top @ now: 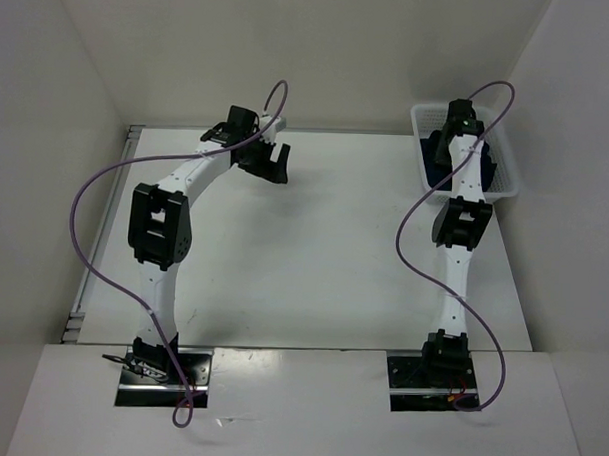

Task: Fold and stack the shorts
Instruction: Grab the shorts from the pile, then move the shorts to the center of the board

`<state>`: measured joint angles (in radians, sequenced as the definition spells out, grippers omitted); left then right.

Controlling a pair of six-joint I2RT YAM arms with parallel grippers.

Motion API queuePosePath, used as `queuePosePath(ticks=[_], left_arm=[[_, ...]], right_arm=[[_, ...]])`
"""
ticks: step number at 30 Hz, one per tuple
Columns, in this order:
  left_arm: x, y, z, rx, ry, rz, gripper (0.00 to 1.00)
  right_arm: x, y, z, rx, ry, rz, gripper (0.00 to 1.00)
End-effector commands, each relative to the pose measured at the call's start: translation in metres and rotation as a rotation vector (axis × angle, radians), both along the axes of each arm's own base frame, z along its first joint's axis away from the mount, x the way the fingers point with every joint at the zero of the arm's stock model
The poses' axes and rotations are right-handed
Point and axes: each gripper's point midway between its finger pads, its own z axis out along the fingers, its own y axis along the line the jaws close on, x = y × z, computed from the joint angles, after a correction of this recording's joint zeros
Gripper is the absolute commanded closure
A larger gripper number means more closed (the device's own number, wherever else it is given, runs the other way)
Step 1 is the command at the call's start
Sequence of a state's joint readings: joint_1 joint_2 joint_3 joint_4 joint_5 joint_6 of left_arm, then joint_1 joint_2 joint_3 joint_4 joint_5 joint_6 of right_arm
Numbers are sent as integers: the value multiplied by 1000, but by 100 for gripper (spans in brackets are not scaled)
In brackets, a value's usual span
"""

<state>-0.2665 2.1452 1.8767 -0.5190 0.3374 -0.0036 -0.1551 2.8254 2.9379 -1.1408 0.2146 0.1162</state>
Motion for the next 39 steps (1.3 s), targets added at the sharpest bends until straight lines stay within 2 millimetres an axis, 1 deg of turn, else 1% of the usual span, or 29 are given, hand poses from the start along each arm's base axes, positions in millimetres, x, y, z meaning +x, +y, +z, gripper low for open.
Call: queuePosePath(ticks=[1, 2, 4, 6, 7, 9, 10, 12, 13, 14, 15, 16, 18, 19, 21, 22, 23, 24, 25, 26, 28, 29, 30, 32, 35, 36, 37, 38, 39], left_arm=[[-5, -5, 16, -14, -32, -18, 0], [-7, -9, 16, -6, -34, -22, 0], [-9, -9, 23, -9, -44, -22, 0], [-12, -11, 26, -4, -50, -25, 0], [-11, -12, 34, -11, -74, -25, 0], [-11, -10, 41, -9, -92, -18, 0], [-14, -14, 51, -15, -111, -27, 0], [-15, -12, 68, -18, -151, -18, 0], [-15, -10, 75, -15, -168, -9, 0], [-16, -9, 82, -20, -185, -9, 0], [-19, -6, 101, -23, -223, 1, 0], [-20, -4, 108, -22, -243, 9, 0], [-31, 2, 129, -27, -282, 18, 0], [-35, 7, 134, -28, -289, 28, 0], [-52, 13, 148, -36, -317, 29, 0], [-63, 18, 164, -40, -350, 38, 0], [-69, 20, 170, -46, -368, 39, 0], [-77, 25, 160, -33, -354, 48, 0], [-82, 33, 162, -24, -363, 69, 0], [-91, 43, 179, -35, -405, 86, 0], [-104, 69, 182, -17, -430, 148, 0], [-109, 78, 183, -8, -437, 172, 0], [-112, 87, 184, -1, -450, 197, 0], [-125, 114, 193, 21, -501, 277, 0], [-144, 149, 209, 47, -569, 384, 0], [-150, 154, 200, 54, -558, 395, 0], [-161, 160, 208, 53, -589, 415, 0], [-167, 167, 203, 61, -582, 433, 0], [-177, 171, 192, 66, -573, 443, 0]], right_arm=[[-7, 0, 12, 35, -5, -28, 84], [1, -5, 29, 11, -62, -37, 100], [8, -13, 82, -36, -184, -67, 100], [12, -17, 116, -56, -271, -93, 100], [9, -19, 143, -68, -317, -111, 100], [5, -20, 172, -89, -367, -111, 100], [0, -16, 201, -106, -411, -101, 100], [-8, -10, 232, -136, -454, -86, 100], [-17, -2, 269, -173, -517, -73, 100], [-21, 5, 291, -184, -561, -54, 100], [-27, 11, 310, -192, -592, -39, 100], [-42, 29, 352, -196, -679, -9, 100], [-56, 59, 397, -184, -785, 60, 100], [-76, 96, 436, -179, -871, 138, 100], [-97, 130, 480, -181, -993, 163, 100], [-123, 169, 510, -151, -1074, 234, 100], [-135, 187, 526, -132, -1124, 265, 100], [-144, 209, 542, -108, -1179, 307, 100], [-163, 225, 559, -94, -1223, 331, 100], [-169, 266, 559, -69, -1230, 388, 100], [-188, 298, 564, -28, -1244, 442, 100], [-185, 335, 540, -13, -1180, 521, 93], [-183, 351, 530, 2, -1161, 547, 76], [-178, 377, 504, 23, -1098, 602, 56], [-161, 394, 459, 11, -983, 622, 32], [-156, 399, 443, 3, -941, 630, 26], [-156, 403, 433, 8, -912, 641, 16], [-152, 414, 411, -6, -863, 667, 12], [-154, 421, 402, -9, -844, 684, 9]])
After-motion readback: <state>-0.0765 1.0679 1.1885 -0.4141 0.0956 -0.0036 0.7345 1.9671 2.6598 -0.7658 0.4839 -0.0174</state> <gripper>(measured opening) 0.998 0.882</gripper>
